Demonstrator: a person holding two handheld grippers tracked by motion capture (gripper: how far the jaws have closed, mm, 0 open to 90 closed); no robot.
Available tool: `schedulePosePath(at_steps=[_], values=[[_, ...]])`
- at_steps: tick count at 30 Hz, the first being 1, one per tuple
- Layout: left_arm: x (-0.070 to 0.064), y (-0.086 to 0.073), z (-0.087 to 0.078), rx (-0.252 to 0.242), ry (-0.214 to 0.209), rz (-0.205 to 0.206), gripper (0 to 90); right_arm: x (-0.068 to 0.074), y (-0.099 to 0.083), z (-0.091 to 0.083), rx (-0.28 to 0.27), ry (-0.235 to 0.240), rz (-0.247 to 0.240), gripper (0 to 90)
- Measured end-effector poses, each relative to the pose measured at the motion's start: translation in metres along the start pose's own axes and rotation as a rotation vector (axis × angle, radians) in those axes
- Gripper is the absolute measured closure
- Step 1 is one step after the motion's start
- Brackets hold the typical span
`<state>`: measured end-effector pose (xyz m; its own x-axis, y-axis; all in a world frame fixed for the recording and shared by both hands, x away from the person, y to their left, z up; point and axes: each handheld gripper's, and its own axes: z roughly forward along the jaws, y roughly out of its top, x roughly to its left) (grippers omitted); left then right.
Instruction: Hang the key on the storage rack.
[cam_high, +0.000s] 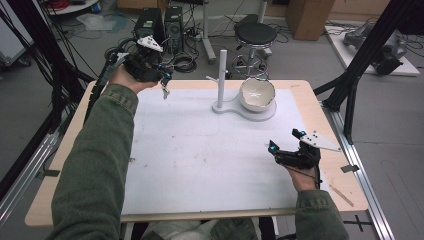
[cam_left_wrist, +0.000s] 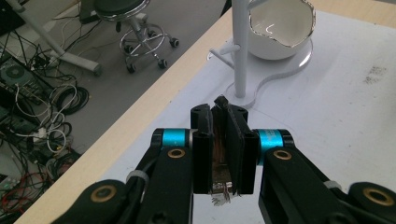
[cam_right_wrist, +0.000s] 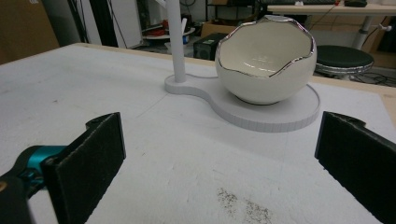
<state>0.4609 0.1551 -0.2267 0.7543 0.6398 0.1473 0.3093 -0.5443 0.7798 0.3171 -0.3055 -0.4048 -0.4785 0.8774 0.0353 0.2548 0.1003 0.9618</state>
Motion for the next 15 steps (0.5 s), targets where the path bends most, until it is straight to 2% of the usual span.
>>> schedulePosePath(at_steps=[7,10,15], values=[[-0.009,0.018,-0.001,-0.017,-0.008,0.022,81.1,-0.001,0.000,0.000,-0.005,-0.003,-0.003,0.6],[-0.015,0.026,0.002,-0.015,-0.002,0.045,81.1,0.000,0.000,0.000,-0.005,-0.002,-0.003,0.6],[-0.024,0.038,0.009,-0.030,-0.024,0.061,81.1,0.000,0.000,-0.001,-0.003,-0.001,0.002,0.7]])
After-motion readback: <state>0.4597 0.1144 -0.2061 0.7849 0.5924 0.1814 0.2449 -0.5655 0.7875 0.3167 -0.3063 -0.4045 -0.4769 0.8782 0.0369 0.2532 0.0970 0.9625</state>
